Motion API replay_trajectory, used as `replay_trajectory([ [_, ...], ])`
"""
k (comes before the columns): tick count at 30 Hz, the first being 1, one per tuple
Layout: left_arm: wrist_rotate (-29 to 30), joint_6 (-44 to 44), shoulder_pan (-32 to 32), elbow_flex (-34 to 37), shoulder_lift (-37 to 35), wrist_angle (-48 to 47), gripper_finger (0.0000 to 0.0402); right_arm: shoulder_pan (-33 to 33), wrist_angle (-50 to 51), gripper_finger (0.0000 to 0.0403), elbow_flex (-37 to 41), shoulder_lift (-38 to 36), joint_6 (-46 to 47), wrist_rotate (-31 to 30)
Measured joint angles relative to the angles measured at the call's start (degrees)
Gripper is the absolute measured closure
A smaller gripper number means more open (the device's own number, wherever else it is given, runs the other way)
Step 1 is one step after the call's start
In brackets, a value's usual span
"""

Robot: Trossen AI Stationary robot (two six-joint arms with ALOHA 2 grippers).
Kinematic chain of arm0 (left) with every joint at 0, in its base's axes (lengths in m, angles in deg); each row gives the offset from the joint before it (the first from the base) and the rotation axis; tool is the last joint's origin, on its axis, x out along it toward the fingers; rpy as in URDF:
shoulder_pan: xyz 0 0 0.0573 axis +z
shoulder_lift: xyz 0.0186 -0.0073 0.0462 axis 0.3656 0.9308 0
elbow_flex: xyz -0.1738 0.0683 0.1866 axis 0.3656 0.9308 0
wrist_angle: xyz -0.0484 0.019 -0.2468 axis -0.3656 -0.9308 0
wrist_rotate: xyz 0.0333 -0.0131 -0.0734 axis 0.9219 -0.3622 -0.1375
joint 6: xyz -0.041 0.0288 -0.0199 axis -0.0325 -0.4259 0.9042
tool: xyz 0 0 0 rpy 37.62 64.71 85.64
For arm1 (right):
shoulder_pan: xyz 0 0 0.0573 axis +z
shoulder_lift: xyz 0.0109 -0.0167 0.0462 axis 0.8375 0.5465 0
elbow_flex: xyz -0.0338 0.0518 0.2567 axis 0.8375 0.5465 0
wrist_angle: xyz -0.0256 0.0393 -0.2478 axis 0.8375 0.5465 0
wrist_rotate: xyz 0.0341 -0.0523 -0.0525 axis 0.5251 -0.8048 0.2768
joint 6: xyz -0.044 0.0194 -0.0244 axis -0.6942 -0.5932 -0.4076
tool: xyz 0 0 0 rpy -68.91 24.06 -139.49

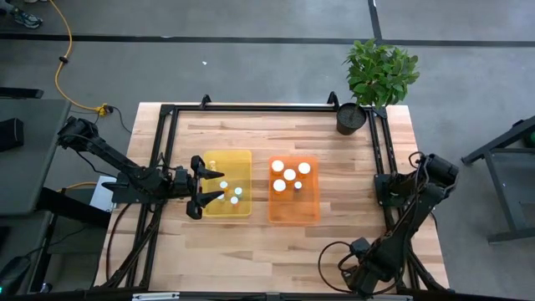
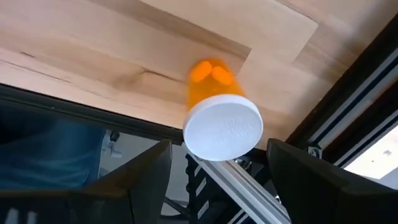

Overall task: Pick and place medicine bottles into bin by pill shape (circle, oval)
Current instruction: Put the orange capsule bottle into the orange bin

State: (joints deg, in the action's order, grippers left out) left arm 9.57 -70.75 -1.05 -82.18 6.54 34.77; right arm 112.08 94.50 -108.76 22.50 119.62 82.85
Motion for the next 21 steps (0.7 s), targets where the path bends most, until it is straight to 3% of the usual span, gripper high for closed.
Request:
replay_trajectory([
  [21, -0.5, 0.0, 0.01, 0.0, -0.02, 0.0, 0.0145, -0.02, 2.29, 0.0147, 0.0, 0.72, -0.59, -1.55],
])
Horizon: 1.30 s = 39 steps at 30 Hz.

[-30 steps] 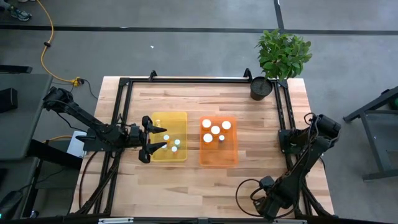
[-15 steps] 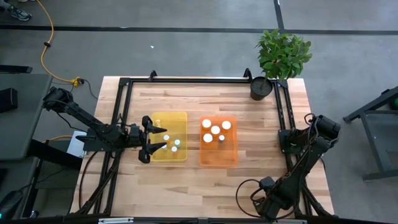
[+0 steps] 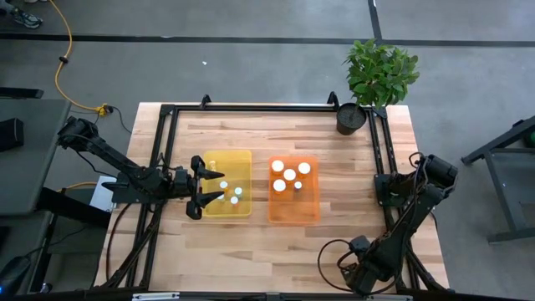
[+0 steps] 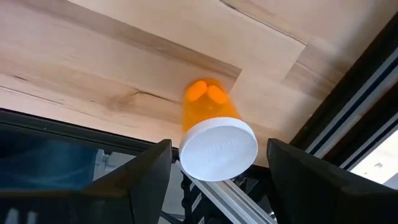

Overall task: Pick and place medicine bottles into bin by pill shape (circle, oval)
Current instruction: Put the orange capsule bottle into the orange bin

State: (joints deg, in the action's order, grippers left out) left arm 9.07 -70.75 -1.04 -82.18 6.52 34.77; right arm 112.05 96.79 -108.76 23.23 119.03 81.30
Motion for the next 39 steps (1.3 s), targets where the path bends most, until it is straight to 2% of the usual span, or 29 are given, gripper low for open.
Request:
replay_trajectory([
  [23, 0.02, 0.0, -0.01, 0.0, 0.01, 0.0, 0.0145, 0.0, -1.21, 0.0145, 0.0, 0.0, -2.93, -0.15],
  [26, 0.02, 0.0, 0.01, 0.0, 0.02, 0.0, 0.0145, 0.0, -0.74, 0.0132, 0.0, 0.0, -2.95, -0.15],
  [33, 0.02, 0.0, 0.0, 0.0, 0.0, 0.0, 0.0145, 0.0, -0.84, 0.0074, 0.0, 0.0, -4.92, -0.3],
  [39, 0.02, 0.0, 0.01, 0.0, 0.0, 0.0, 0.0145, 0.02, -1.43, 0.0066, 0.0, 0.0, -5.99, 0.48],
])
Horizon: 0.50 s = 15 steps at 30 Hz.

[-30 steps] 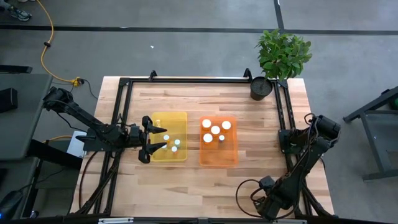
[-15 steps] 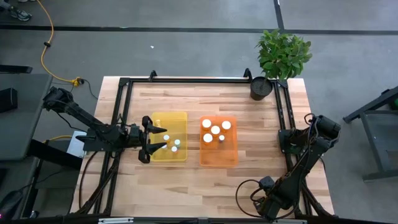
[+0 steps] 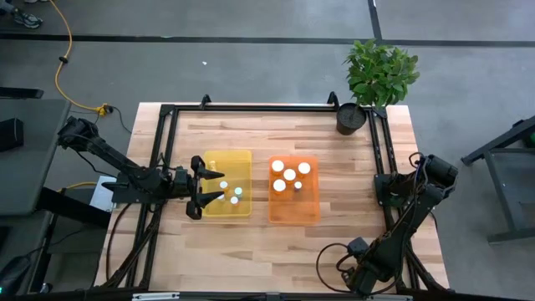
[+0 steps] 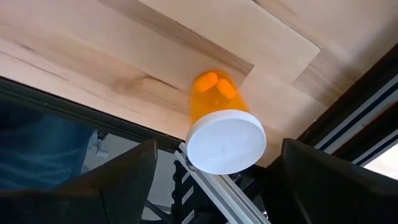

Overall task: Pick and place medicine bottles into bin by pill shape (circle, oval)
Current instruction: Put the orange capsule bottle into the orange bin

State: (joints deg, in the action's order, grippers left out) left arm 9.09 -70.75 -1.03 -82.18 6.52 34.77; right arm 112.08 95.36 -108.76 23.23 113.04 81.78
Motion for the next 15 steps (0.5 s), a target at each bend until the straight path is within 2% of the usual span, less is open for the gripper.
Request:
replay_trajectory([
  [3, 0.0, 0.0, 0.0, 0.0, 0.02, 0.0, 0.0145, -0.02, -0.36, 0.0066, 0.0, 0.0, -0.68, 0.07],
  [11, 0.0, 0.0, 0.0, 0.0, 0.02, 0.0, 0.0145, 0.11, -0.97, 0.0066, 0.18, 0.02, 4.63, 0.26],
  [15, 0.0, 0.0, -0.02, 0.0, 0.01, 0.01, 0.0145, 0.07, -5.84, 0.0066, 3.84, 0.07, 6.29, 3.12],
])
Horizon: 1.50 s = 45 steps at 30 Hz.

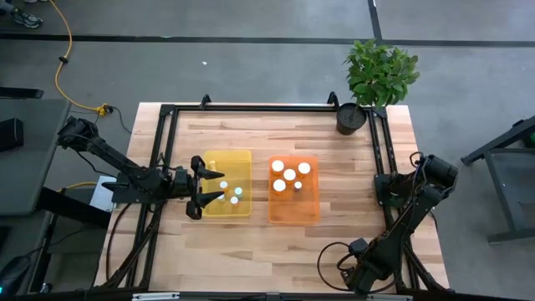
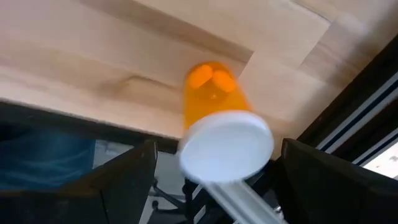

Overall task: Pick and place medicine bottles into bin by pill shape (circle, oval)
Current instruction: Put the orange capsule bottle into the orange bin

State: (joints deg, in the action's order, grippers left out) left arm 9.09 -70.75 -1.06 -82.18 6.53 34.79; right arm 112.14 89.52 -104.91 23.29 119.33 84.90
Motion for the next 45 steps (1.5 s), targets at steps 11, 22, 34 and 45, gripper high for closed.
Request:
replay_trajectory([
  [11, 0.0, 0.02, 0.02, 0.0, -0.01, 0.01, 0.0145, -0.13, -0.51, 0.008, 1.25, 0.02, -1.81, -0.88],
  [22, 0.0, 0.0, 0.0, 0.0, 0.01, 0.01, 0.0145, -0.63, -0.35, 0.0198, -0.01, 0.0, -5.83, -0.04],
  [34, 0.0, 0.0, 0.02, 0.0, -0.01, 0.01, 0.0145, -7.39, -3.54, 0.0194, -12.9, 0.0, -35.13, -11.64],
  [45, 0.02, 0.44, 0.02, 0.0, -0.01, 0.15, 0.0145, -22.67, 16.18, 0.0202, -31.34, -0.11, -69.3, -30.66],
])
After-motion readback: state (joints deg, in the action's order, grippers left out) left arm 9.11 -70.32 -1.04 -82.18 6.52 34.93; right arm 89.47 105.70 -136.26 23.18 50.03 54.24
